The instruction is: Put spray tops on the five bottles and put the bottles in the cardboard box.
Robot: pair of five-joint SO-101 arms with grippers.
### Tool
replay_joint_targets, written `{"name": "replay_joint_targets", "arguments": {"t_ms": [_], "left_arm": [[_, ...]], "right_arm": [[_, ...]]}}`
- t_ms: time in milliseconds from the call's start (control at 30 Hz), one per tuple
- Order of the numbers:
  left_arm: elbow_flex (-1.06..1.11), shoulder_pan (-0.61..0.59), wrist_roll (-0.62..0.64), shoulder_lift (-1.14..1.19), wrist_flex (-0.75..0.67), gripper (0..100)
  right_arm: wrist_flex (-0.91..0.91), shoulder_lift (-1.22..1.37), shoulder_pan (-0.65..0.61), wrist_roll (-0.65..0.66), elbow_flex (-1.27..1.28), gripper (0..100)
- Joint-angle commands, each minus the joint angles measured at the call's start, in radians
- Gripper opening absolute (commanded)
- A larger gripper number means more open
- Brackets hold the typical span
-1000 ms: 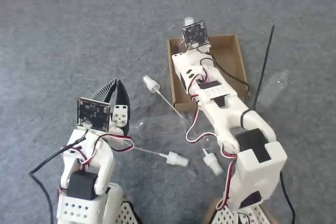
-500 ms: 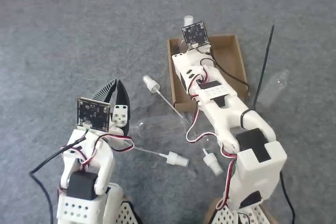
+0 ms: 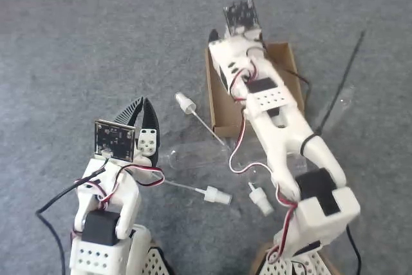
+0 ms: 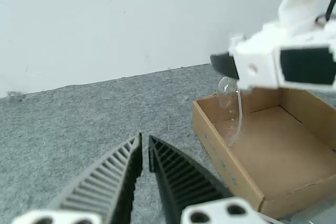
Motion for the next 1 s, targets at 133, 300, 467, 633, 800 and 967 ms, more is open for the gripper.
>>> {"name": "replay_joint_targets", "arguments": {"t_ms": [133, 300, 467, 633, 800, 967], "left_arm": [[-0.005, 0.000, 0.002, -0.008, -0.032, 1], [-0.005, -0.002, 0.002, -0.009, -0.032, 1], [-0.005, -0.003, 0.002, -0.009, -0.032, 1], [-0.005, -0.008, 0.002, -0.009, -0.032, 1], [-0.008, -0.006, 0.002, -0.006, -0.032, 1], [-0.007, -0.011, 0.002, -0.003, -0.044, 1]], "right_arm": [[0.412, -0.269, 0.001, 0.012, -0.196, 29.7], [0.705, -0.427, 0.002, 0.014, -0.196, 29.7], [1.075, -0.585, 0.033, 0.017, -0.196, 29.8], [1.302, -0.723, 0.223, 0.012, -0.193, 29.9], [1.342, -0.733, 0.429, 0.043, -0.107, 29.9], [1.310, -0.694, 0.599, 0.074, 0.048, 29.9]]}}
